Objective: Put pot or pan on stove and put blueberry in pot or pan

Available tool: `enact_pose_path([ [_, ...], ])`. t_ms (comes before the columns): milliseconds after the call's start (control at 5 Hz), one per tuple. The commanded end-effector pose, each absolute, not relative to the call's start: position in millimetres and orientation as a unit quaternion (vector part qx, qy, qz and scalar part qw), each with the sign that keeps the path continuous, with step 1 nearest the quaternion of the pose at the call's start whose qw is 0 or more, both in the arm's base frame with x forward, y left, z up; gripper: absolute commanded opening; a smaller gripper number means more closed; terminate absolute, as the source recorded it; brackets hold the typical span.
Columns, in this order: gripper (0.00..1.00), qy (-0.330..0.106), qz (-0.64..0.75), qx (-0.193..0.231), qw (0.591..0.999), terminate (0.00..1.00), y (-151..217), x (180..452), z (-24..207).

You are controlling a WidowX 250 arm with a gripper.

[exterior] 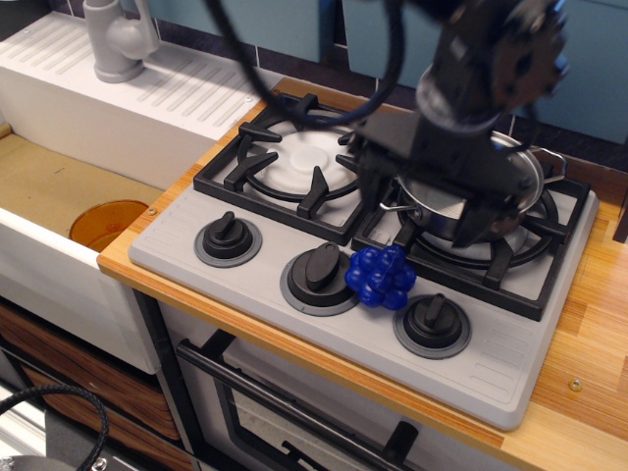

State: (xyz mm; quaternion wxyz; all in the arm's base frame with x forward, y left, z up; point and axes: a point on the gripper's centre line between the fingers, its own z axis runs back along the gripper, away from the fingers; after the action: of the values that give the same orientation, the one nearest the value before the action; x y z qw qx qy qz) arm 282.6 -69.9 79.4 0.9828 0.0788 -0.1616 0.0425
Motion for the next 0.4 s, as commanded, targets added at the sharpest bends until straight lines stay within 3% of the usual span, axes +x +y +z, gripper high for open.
enact_pose_path([
  [0,1.00,-0.202,0.047,0.074,0.975,0.00,-66.5,281.5,77.4],
  [200,1.00,-0.210,0.049,0.074,0.974,0.00,-67.5,276.7,70.3],
])
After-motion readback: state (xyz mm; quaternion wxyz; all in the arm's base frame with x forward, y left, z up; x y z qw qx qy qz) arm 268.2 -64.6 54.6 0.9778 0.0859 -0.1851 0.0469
